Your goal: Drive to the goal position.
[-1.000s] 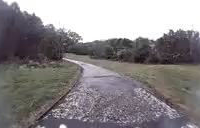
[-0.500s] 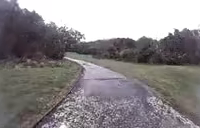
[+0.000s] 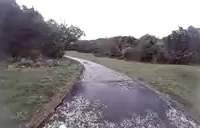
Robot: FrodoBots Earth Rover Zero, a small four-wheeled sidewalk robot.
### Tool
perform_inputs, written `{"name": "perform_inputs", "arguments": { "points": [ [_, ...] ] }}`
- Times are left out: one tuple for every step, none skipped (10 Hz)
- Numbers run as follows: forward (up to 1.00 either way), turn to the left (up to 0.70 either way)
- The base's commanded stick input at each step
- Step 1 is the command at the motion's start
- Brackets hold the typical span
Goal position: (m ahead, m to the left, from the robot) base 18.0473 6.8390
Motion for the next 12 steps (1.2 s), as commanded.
{"name": "perform_inputs", "arguments": {
  "points": [
    [1.0,0.0],
    [1.0,0.0],
    [1.0,0.0],
    [1.0,0.0],
    [1.0,0.0],
    [1.0,0.0],
    [1.0,0.0],
    [1.0,0.0],
    [1.0,0.0],
    [1.0,0.0],
    [1.0,0.0],
    [1.0,0.0]
  ]
}}
